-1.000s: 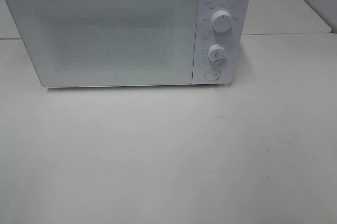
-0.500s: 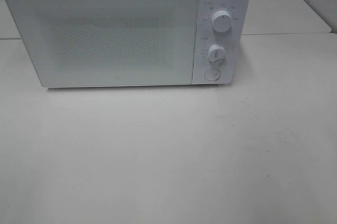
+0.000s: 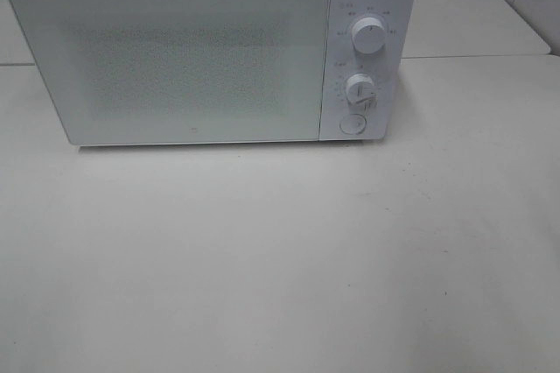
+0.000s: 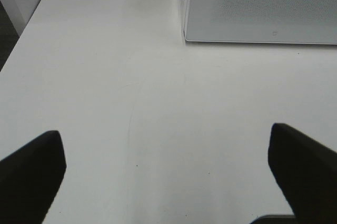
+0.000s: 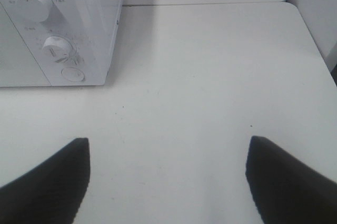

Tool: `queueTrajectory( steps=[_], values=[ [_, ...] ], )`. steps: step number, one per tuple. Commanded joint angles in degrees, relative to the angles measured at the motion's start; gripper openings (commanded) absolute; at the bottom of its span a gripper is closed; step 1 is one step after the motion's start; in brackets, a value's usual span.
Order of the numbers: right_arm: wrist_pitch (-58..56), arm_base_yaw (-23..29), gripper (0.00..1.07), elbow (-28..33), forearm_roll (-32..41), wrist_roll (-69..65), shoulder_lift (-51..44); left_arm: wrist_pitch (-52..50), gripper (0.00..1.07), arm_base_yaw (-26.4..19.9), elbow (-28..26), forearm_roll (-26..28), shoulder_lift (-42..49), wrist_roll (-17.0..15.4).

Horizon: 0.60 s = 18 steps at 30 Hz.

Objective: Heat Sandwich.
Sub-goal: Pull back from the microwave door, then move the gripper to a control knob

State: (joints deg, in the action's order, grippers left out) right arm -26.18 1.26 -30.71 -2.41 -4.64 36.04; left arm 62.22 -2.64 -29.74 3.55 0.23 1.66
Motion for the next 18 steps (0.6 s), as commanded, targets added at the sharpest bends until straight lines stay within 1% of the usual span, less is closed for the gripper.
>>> queueTrajectory(
  steps=[1,4,7,9,10,12,13,14,17,18],
  values=[
    [4.7,-0.4,0.76,-0.3,0.6,0.1,3.1,-0.7,0.98,-0.2,0.2,0.1,1.3,-0.2],
    [8.4,-0.4,0.76,-0.3,1.7,0.1,7.0,-0.7,0.98,-0.2,0.2,0.1,1.3,-0.2],
    [10.0,-0.4,0.76,-0.3,1.5,0.1,8.9,-0.7,0.98,-0.2,0.2,0.1,1.3,-0.2],
    [14.2,-0.4,0.76,0.1,1.4,0.1,11.5,-0.7,0.98,-0.2,0.2,0.1,1.3,-0.2],
    [14.2,-0.4,0.76,0.1,1.4,0.1,11.5,-0.7,0.98,-0.2,0.2,0.1,1.3,-0.2],
    [18.7,-0.4,0.76,1.5,1.4,0.1,12.7,-0.7,0.98,-0.2,0.2,0.1,1.3,-0.2],
    [24.2,-0.4,0.76,3.8,1.4,0.1,13.7,-0.7,0.98,-0.2,0.2,0.1,1.3,-0.2],
    [24.2,-0.4,0.76,3.8,1.4,0.1,13.7,-0.7,0.98,-0.2,0.2,0.1,1.3,-0.2],
    [32.8,0.0,0.76,7.1,1.6,0.1,15.5,-0.7,0.98,-0.2,0.2,0.1,1.3,-0.2],
    [38.7,0.9,0.76,8.9,1.8,0.3,16.8,-0.7,0.98,-0.2,0.2,0.1,1.3,-0.2]
  ],
)
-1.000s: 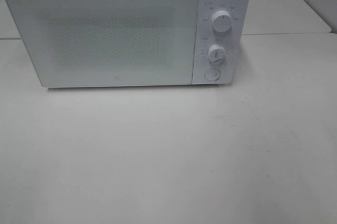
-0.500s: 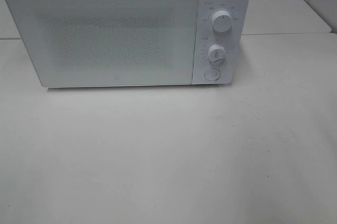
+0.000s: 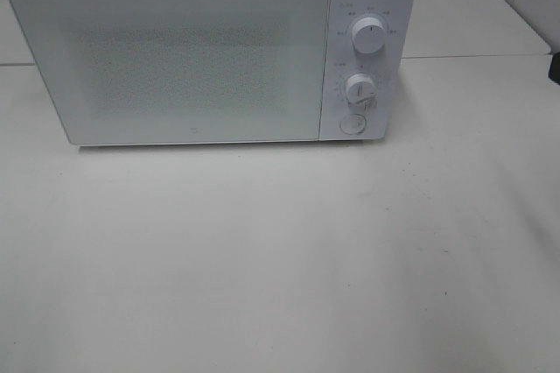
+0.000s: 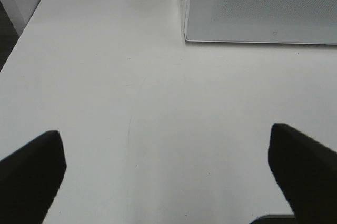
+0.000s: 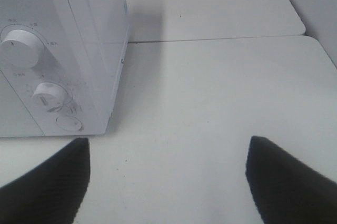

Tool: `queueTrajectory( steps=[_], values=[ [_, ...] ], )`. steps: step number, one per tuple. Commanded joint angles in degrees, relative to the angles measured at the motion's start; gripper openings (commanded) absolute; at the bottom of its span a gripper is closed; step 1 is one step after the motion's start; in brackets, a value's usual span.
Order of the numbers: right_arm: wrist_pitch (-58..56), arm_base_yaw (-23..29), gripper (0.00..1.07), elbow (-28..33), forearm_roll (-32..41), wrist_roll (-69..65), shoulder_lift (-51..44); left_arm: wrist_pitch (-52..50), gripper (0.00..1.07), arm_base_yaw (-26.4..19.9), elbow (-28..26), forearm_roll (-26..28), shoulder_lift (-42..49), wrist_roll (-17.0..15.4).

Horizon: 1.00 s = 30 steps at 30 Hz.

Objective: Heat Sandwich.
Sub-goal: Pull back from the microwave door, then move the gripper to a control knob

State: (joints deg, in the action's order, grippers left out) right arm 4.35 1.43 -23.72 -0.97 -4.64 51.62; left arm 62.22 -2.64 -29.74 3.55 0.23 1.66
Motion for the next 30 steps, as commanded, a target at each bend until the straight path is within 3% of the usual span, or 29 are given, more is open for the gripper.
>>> queueTrajectory(
  steps=[1,4,9,11,14,18,24,30],
  values=[
    [10.7,1.4,0.76,2.8,1.0,0.7,2.0,-0.7,0.98,-0.2,0.2,0.1,1.3,-0.2],
    [14.0,2.6,0.76,4.0,2.8,3.1,3.7,-0.7,0.98,-0.2,0.2,0.1,1.3,-0.2],
    [25.7,8.3,0.76,6.1,18.4,16.7,10.7,-0.7,0.98,-0.2,0.2,0.1,1.3,-0.2],
    [27.4,9.5,0.76,6.1,20.7,19.3,11.6,-0.7,0.98,-0.2,0.2,0.1,1.3,-0.2],
    [35.2,15.5,0.76,6.1,30.0,26.4,15.8,-0.7,0.98,-0.2,0.2,0.1,1.3,-0.2],
    [42.0,21.7,0.76,6.1,36.2,28.4,20.1,-0.7,0.98,-0.2,0.2,0.1,1.3,-0.2],
    [51.8,29.1,0.76,6.0,41.5,28.4,27.4,-0.7,0.98,-0.2,0.2,0.1,1.3,-0.2],
    [57.3,33.1,0.76,5.5,42.1,27.8,32.4,-0.7,0.98,-0.2,0.2,0.1,1.3,-0.2]
  ],
)
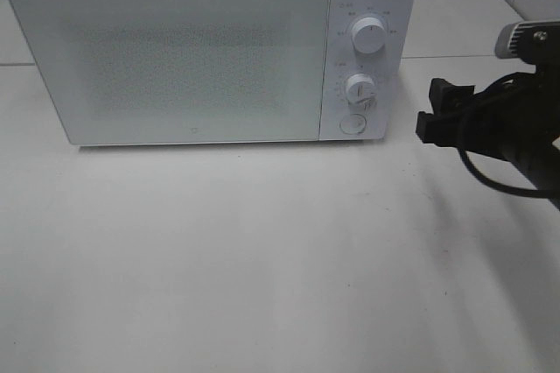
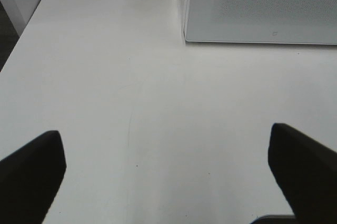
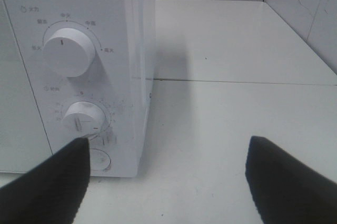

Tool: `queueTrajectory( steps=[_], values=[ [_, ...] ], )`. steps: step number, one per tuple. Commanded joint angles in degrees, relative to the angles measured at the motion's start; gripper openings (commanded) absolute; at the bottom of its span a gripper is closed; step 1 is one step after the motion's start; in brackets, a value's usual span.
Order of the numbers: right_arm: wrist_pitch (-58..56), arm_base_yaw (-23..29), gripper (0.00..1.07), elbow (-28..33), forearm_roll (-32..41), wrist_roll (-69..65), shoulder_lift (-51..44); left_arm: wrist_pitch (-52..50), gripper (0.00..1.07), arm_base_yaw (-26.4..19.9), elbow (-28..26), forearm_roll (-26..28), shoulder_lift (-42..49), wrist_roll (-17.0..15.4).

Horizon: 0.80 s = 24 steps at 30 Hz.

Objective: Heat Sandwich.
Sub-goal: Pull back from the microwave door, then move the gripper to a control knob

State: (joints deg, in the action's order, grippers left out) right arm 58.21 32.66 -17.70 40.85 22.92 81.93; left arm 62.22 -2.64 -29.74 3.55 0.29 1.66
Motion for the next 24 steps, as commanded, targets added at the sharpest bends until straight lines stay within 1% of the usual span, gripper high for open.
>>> queueTrajectory(
  steps=[1,2,5,11,14,15,24],
  values=[
    [3.6,2.5,0.76,-1.0,0.3,0.2,2.8,-0.7,0.98,-0.2,0.2,0.1,1.3,-0.2],
    [3.6,3.3,0.76,-2.2,0.3,0.2,4.7,-0.7,0.98,-0.2,0.2,0.1,1.3,-0.2],
    [3.8,3.7,0.76,-3.6,0.2,0.2,6.6,-0.7,0.98,-0.2,0.2,0.1,1.3,-0.2],
    [3.8,3.7,0.76,-8.4,0.2,-0.6,12.9,-0.7,0.98,-0.2,0.2,0.1,1.3,-0.2],
    [3.8,3.7,0.76,-9.7,0.2,-1.0,14.5,-0.7,0.98,-0.2,0.2,0.1,1.3,-0.2],
    [4.1,3.7,0.76,-11.1,0.2,-1.8,16.1,-0.7,0.98,-0.2,0.2,0.1,1.3,-0.2],
    [5.4,3.7,0.76,-15.9,0.1,-2.5,22.3,-0.7,0.98,-0.2,0.2,0.1,1.3,-0.2]
  ],
)
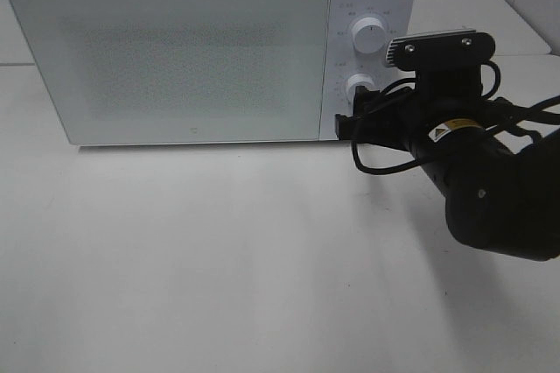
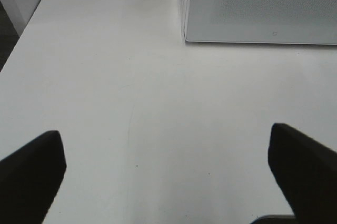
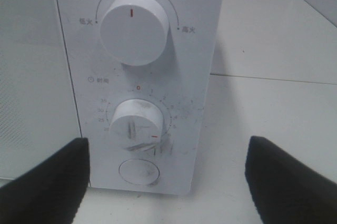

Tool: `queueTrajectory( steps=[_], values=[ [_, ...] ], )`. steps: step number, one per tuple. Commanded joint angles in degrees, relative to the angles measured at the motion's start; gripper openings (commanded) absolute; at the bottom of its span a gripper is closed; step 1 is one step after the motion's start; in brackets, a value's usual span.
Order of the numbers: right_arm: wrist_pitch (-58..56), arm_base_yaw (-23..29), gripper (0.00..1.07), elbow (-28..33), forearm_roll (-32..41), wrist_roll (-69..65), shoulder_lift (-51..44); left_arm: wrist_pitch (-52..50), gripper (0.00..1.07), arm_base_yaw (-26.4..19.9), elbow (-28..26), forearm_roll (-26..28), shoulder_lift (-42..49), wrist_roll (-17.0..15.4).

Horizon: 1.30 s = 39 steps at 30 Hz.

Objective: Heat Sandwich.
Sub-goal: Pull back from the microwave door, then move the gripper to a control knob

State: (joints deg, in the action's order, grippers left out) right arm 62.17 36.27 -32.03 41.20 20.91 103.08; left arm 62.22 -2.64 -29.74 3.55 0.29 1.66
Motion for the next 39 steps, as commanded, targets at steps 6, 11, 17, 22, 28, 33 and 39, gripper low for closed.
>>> queueTrajectory(
  steps=[6,11,17,22,28,33,39],
  values=[
    [2.3,0.1,0.76,-4.4,-0.5,-1.4,4.1,-0.7,0.98,-0.2,0.2,0.1,1.3,-0.2],
    [2.4,0.1,0.76,-7.4,-0.5,-1.4,7.1,-0.7,0.98,-0.2,0.2,0.1,1.3,-0.2],
    [2.4,-0.1,0.76,-10.7,-0.5,-1.4,9.9,-0.7,0.98,-0.2,0.2,0.1,1.3,-0.2],
    [2.4,-0.1,0.76,-13.6,-0.1,-1.4,13.2,-0.7,0.98,-0.2,0.2,0.1,1.3,-0.2],
    [1.5,-1.5,0.76,-16.2,-0.2,-1.5,15.8,-0.7,0.98,-0.2,0.2,0.1,1.3,-0.2],
    [1.6,-1.9,0.76,-16.4,-0.1,-2.5,16.1,-0.7,0.98,-0.2,0.2,0.1,1.3,-0.2],
    [2.0,-1.9,0.76,-16.3,-0.1,-2.5,15.7,-0.7,0.98,-0.2,0.2,0.1,1.3,-0.2]
  ],
)
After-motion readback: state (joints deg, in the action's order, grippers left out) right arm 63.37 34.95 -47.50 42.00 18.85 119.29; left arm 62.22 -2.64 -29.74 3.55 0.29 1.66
